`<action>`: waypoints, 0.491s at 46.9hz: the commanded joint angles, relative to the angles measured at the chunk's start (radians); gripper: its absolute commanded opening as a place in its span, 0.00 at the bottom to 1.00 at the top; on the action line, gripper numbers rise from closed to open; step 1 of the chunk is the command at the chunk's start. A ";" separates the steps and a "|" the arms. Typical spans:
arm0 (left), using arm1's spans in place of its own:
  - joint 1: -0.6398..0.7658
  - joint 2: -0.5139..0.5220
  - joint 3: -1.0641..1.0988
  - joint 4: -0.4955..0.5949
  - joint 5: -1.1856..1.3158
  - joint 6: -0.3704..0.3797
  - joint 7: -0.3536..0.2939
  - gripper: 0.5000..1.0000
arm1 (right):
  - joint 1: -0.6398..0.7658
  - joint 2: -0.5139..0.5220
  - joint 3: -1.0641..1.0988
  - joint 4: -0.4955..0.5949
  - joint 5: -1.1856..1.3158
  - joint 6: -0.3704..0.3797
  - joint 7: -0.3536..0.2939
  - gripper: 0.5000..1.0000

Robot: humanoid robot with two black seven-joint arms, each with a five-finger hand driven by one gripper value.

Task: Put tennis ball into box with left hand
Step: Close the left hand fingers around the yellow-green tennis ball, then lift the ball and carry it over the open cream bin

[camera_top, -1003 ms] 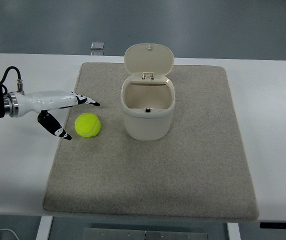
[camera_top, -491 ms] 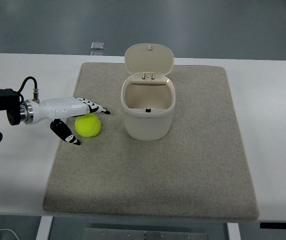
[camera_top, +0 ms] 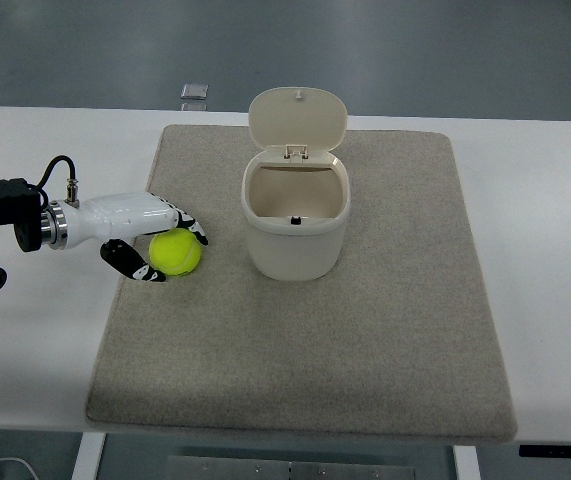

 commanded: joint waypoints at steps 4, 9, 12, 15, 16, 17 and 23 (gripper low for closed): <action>-0.002 0.003 0.000 0.000 0.019 0.000 0.001 0.17 | 0.000 0.000 0.000 0.000 0.001 0.000 0.000 0.88; -0.005 0.008 0.000 0.000 0.040 0.000 -0.001 0.02 | 0.000 0.000 0.000 0.000 0.000 0.000 0.000 0.88; -0.008 0.009 -0.001 0.000 0.042 0.000 -0.001 0.00 | 0.000 0.000 0.000 0.000 0.000 0.000 0.000 0.88; -0.011 0.009 -0.006 0.000 0.043 0.002 -0.001 0.00 | 0.000 0.000 0.000 0.000 0.000 0.000 0.000 0.88; -0.016 0.011 -0.007 -0.001 0.043 0.002 -0.001 0.00 | 0.000 0.000 0.000 0.000 0.000 0.000 0.000 0.88; -0.022 0.012 -0.009 -0.003 0.043 0.002 0.001 0.00 | 0.000 0.000 0.000 0.000 0.000 0.000 0.000 0.88; -0.074 0.047 -0.015 -0.018 0.043 0.008 -0.003 0.00 | 0.000 0.000 0.000 0.000 0.000 0.000 0.000 0.88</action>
